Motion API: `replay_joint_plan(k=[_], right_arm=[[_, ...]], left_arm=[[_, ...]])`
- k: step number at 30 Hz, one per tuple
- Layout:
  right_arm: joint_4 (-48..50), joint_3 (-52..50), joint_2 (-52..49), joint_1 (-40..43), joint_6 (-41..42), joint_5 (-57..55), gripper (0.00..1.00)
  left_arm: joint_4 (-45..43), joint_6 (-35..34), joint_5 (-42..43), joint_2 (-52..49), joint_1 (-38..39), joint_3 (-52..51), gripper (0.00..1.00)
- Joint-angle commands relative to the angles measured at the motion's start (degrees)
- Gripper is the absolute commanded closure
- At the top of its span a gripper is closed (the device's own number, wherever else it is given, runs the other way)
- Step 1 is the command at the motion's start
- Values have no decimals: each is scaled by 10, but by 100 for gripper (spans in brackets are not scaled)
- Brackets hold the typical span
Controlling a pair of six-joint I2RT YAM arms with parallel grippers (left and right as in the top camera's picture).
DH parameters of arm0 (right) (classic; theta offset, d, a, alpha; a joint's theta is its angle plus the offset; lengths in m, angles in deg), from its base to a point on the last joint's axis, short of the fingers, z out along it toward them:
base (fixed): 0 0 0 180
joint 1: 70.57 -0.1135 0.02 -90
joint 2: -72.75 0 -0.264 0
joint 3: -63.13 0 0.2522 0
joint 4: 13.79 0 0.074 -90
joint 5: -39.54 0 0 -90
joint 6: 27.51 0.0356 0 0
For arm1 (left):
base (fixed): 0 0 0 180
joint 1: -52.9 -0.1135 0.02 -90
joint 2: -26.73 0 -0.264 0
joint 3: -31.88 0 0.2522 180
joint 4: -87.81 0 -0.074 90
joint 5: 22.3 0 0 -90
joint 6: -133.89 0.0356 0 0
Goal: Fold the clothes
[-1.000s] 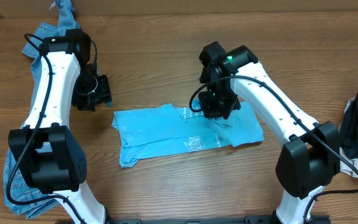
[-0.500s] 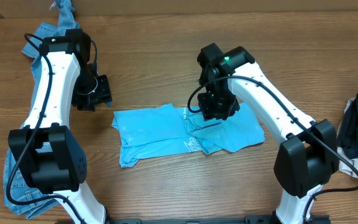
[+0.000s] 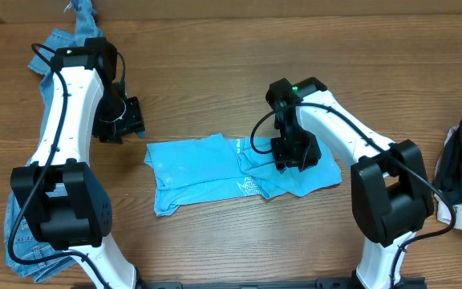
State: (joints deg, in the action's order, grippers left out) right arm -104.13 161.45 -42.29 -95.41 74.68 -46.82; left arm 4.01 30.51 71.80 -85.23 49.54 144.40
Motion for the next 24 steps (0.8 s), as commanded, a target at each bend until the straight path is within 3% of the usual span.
replay_joint_plan(k=[1,5,7,9,11,13,15,21,24], right_arm=[[44,-38,-2,-2,-4,-5,50],[54,-55,-2,-2,-84,101,62],[52,-55,-2,-2,-132,143,80],[35,-54,-2,-2,-202,202,81],[-8,-54,-2,-2,-288,261,75],[-28,-54,-2,-2,-307,256,61],[-28,-53,-2,-2,-306,241,60],[0,67,-2,-2,-188,121,54],[36,103,-2,-2,-152,78,32]], left_arm=[[3,1,4,11,4,0,48],[7,1,4,11,4,0,48],[7,0,4,11,4,0,49],[7,1,4,11,4,0,48],[7,1,4,11,4,0,48],[3,1,4,11,4,0,48],[2,1,4,11,4,0,48],[2,1,4,11,4,0,48],[2,1,4,11,4,0,48]])
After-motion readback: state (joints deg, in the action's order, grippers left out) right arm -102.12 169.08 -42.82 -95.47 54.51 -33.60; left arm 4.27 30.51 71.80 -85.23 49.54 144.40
